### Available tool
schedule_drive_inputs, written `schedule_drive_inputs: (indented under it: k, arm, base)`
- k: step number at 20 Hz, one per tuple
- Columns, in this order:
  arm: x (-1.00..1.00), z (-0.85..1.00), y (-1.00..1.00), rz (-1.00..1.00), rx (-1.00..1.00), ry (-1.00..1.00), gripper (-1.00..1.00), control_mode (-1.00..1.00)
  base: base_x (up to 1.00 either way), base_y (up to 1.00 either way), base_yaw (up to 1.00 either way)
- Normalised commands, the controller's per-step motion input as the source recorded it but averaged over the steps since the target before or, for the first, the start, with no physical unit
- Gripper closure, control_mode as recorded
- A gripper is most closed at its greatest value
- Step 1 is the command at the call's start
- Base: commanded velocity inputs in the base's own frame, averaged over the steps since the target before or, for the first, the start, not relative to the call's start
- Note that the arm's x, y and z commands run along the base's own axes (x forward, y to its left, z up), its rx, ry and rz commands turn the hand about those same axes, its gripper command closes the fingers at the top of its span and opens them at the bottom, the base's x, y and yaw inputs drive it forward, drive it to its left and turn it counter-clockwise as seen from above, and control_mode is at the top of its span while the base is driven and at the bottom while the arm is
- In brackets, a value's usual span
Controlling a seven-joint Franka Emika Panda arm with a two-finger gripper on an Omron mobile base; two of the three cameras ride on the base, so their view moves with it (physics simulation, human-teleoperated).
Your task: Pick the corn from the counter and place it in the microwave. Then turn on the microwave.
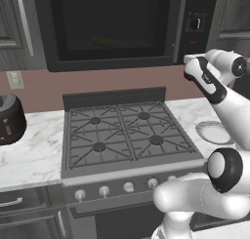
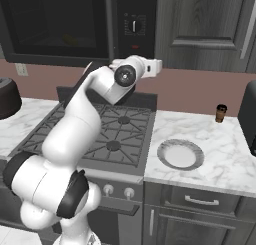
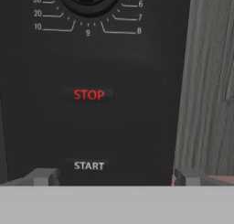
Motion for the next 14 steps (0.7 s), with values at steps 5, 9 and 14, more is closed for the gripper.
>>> schedule_drive_inputs:
  k: [5, 9, 14]
  arm:
    - [0.03, 0.0, -0.06, 0.02, 0.0, 0.0, -1.0, -1.0]
    - [0.01, 0.0, -0.1, 0.04, 0.0, 0.0, -1.0, -1.0]
    - [0.01, 0.0, -0.08, 0.04, 0.0, 0.0, -1.0, -1.0]
  base:
    - [0.0, 0.0, 0.0]
    - [0.0, 0.0, 0.0]
    - [0.0, 0.0, 0.0]
